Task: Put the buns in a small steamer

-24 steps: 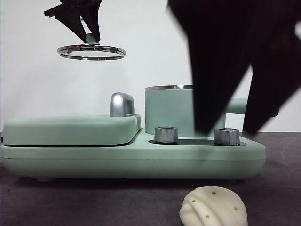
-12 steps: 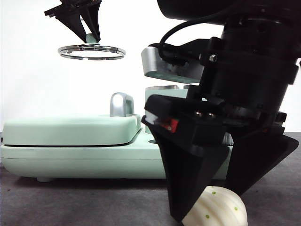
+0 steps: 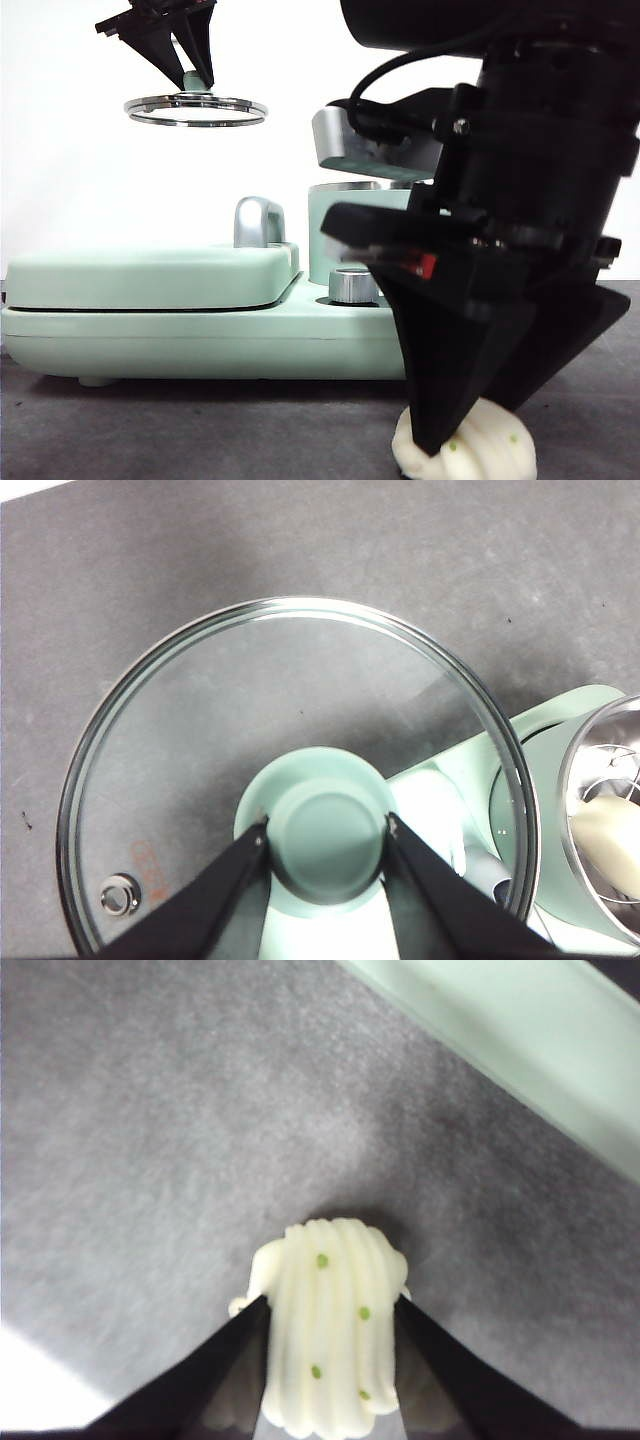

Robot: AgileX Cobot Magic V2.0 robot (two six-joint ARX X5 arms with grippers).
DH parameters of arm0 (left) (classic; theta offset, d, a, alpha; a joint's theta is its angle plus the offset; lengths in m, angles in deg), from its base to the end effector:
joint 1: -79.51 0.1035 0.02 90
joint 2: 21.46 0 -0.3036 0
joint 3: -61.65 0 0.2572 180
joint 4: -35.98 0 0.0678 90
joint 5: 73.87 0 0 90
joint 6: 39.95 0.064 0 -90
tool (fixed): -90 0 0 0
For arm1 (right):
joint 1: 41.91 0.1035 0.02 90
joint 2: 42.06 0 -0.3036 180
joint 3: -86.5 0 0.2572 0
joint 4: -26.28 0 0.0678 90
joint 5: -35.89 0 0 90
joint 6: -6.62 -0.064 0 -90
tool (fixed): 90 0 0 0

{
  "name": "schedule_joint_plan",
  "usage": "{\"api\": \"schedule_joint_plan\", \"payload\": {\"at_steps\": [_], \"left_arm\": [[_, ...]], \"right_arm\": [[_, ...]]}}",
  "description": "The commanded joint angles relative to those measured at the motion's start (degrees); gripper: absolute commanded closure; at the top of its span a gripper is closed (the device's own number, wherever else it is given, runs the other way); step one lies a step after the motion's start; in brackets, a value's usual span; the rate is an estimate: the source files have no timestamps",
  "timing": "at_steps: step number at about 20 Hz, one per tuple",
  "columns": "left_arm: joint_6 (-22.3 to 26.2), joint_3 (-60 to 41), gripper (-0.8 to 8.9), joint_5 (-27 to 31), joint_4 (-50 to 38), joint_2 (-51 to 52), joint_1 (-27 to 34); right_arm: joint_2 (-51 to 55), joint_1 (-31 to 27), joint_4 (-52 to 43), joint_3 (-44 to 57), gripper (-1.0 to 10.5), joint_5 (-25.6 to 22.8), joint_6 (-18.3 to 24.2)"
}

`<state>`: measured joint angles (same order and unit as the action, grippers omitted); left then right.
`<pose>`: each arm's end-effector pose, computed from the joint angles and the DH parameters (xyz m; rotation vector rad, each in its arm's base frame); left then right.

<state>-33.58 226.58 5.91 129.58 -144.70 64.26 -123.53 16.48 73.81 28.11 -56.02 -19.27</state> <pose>0.4400 -0.1317 0.4256 0.1418 0.8886 -0.4640 0.1356 0.2163 0.1786 -0.2647 1.2460 0.5744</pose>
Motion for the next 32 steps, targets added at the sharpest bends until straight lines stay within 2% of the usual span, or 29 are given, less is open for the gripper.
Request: {"api": "schedule_joint_plan", "payload": {"at_steps": [1, 5, 8, 13, 16, 24, 27, 32], "left_arm": [[-0.5, 2.0, 6.99, -0.2, -1.3, 0.1, -0.2], [-0.5, 2.0, 6.99, -0.1, -1.3, 0.1, -0.2], [-0.5, 2.0, 6.99, -0.2, -1.3, 0.1, -0.3], [-0.5, 2.0, 6.99, -0.2, -1.3, 0.1, -0.3], [-0.7, 2.0, 6.99, -0.2, -1.4, 0.1, -0.3], [-0.7, 2.0, 6.99, -0.2, -1.6, 0.1, -0.3], [-0.7, 2.0, 6.99, -0.2, -1.7, 0.1, -0.3], [-0.7, 2.0, 6.99, -0.2, -1.7, 0.1, -0.3]], "right_arm": [[-0.8, 0.0, 3.5, -5.4, 7.8, 1.2, -0.8], [-0.8, -2.8, 17.6, -18.9, 7.8, 2.6, 1.0], [-1.9, -9.0, 28.3, -31.7, 7.8, 5.3, 4.5], [-10.8, -21.1, 37.2, -51.1, 7.8, 4.9, 13.7], [-17.9, -26.0, 37.9, -58.8, 7.8, 4.9, 16.4], [-28.6, -29.8, 31.8, -61.4, 7.8, 4.9, 18.3], [-30.1, -30.1, 30.9, -61.4, 7.8, 3.1, 18.9], [-30.5, -30.1, 30.5, -61.4, 7.8, 2.9, 19.2]]}}
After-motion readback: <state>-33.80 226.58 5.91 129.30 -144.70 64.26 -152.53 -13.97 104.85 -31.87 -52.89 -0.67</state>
